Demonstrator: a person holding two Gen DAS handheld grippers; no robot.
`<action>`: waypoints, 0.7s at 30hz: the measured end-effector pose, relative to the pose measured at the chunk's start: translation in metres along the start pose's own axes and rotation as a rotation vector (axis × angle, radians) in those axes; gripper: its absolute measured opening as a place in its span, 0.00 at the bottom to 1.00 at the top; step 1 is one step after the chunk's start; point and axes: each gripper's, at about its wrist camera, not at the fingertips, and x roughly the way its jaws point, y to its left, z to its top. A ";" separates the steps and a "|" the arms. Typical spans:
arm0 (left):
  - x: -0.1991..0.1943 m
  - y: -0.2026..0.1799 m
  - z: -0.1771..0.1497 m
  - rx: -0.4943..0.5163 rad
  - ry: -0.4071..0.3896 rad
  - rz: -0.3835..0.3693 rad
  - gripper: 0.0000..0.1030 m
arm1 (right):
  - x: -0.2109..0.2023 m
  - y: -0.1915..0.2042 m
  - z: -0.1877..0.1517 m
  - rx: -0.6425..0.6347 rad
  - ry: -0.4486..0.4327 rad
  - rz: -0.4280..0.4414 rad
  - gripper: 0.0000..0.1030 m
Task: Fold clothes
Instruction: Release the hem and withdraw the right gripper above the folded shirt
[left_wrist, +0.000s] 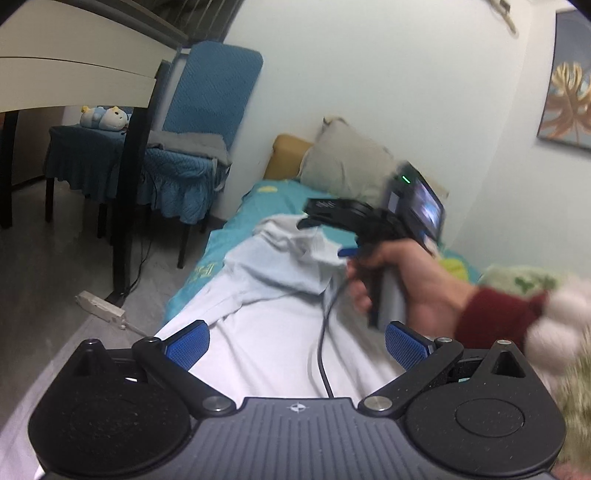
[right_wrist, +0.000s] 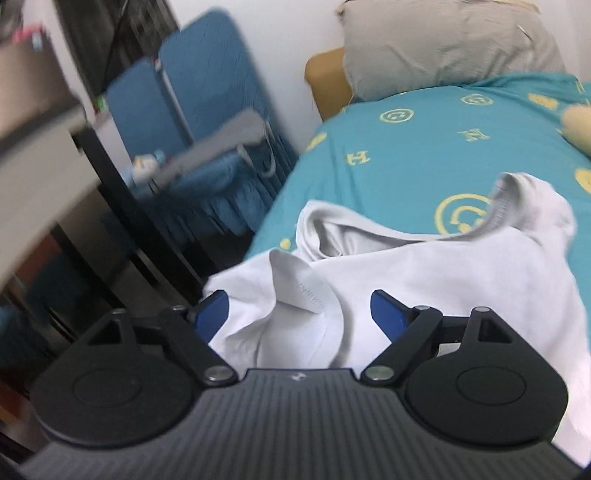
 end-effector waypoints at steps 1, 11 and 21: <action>0.001 0.000 0.000 -0.001 0.000 -0.002 0.99 | 0.005 0.002 0.000 0.002 0.006 0.007 0.73; -0.018 -0.010 0.001 0.042 -0.093 -0.082 0.99 | -0.057 0.017 0.018 0.008 -0.124 0.047 0.06; -0.020 -0.019 0.002 0.073 -0.123 -0.144 1.00 | -0.071 -0.070 0.026 0.225 -0.129 -0.167 0.09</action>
